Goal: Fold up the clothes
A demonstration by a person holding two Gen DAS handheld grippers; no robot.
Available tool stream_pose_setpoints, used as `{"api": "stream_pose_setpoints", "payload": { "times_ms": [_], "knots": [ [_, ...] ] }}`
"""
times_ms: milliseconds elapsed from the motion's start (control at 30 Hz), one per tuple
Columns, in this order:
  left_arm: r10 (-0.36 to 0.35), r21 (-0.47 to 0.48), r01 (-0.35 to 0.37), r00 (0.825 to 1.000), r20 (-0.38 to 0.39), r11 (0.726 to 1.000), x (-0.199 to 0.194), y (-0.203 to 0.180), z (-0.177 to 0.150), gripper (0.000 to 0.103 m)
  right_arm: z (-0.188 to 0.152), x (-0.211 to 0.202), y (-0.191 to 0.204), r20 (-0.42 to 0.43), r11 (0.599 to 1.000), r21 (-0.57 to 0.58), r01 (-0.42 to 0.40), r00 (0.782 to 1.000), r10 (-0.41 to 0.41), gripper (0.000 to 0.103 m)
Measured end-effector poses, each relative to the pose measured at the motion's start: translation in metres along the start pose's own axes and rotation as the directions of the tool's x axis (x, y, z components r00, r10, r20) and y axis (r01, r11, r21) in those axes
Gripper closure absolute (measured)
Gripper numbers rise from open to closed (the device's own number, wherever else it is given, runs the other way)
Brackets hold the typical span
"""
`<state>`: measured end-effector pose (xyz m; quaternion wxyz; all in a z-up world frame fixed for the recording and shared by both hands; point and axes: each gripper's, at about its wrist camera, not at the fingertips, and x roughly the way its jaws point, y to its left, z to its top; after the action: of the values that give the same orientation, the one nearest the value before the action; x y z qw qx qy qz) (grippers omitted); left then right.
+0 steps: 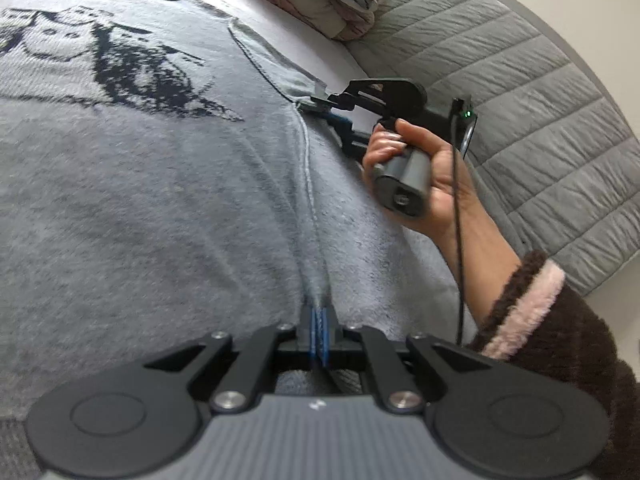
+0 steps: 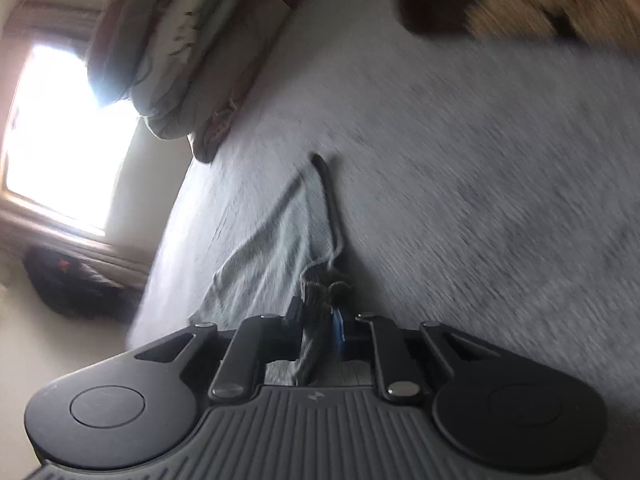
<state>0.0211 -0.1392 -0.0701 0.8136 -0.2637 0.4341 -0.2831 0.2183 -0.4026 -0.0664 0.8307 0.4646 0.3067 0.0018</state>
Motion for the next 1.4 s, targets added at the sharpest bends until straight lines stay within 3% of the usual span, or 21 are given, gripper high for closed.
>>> {"api": "stream_pose_setpoints", "payload": {
  "times_ms": [133,267,500,667,767,967,1033,1133,1200,1300,1400],
  "knots": [
    [0.000,-0.029,0.000,1.000,0.006,1.000,-0.007,0.006,-0.001,0.100,-0.012,0.011,0.037,0.050,0.985,-0.172,-0.013,0.999,0.022,0.095],
    [0.012,-0.045,-0.011,1.000,0.009,0.999,-0.016,0.010,-0.003,0.100,-0.033,0.030,0.085,0.041,0.920,-0.391,-0.014,0.999,0.033,0.096],
    [0.045,-0.060,-0.044,0.999,0.009,0.997,-0.032,0.022,-0.007,0.101,-0.095,0.064,0.139,-0.068,0.734,-0.672,-0.098,0.995,0.070,0.096],
    [0.066,-0.065,-0.066,0.998,-0.002,0.996,-0.039,0.030,-0.010,0.101,-0.146,0.084,0.154,-0.170,0.604,-0.778,-0.174,0.983,0.063,0.096],
    [0.064,-0.060,-0.064,0.998,-0.003,0.996,-0.040,0.031,-0.010,0.101,-0.170,0.087,0.161,-0.213,0.554,-0.806,-0.210,0.975,0.061,0.096],
    [0.034,-0.037,-0.034,0.999,-0.005,0.999,-0.049,0.037,0.003,0.100,-0.147,0.071,0.151,-0.284,0.659,-0.704,-0.265,0.955,0.080,0.096],
    [0.022,-0.030,-0.022,1.000,-0.005,0.999,-0.053,0.040,0.009,0.095,-0.138,0.066,0.148,-0.307,0.692,-0.665,-0.280,0.948,0.089,0.095],
    [0.003,-0.018,-0.004,1.000,-0.005,1.000,-0.059,0.044,0.017,0.075,-0.125,0.058,0.142,-0.340,0.740,-0.602,-0.301,0.935,0.104,0.091],
    [-0.006,-0.015,0.006,1.000,0.004,1.000,-0.064,0.050,0.027,0.057,-0.117,0.052,0.139,-0.361,0.769,-0.558,-0.313,0.926,0.115,0.085],
    [-0.003,-0.022,0.004,0.998,0.056,1.000,-0.073,0.066,0.057,0.049,-0.104,0.044,0.133,-0.391,0.808,-0.489,-0.329,0.911,0.134,0.074],
    [0.066,0.019,-0.069,0.989,0.131,0.997,-0.074,0.082,0.094,0.044,-0.092,0.015,0.132,-0.366,0.804,-0.530,-0.270,0.928,0.070,0.072]
  ]
}}
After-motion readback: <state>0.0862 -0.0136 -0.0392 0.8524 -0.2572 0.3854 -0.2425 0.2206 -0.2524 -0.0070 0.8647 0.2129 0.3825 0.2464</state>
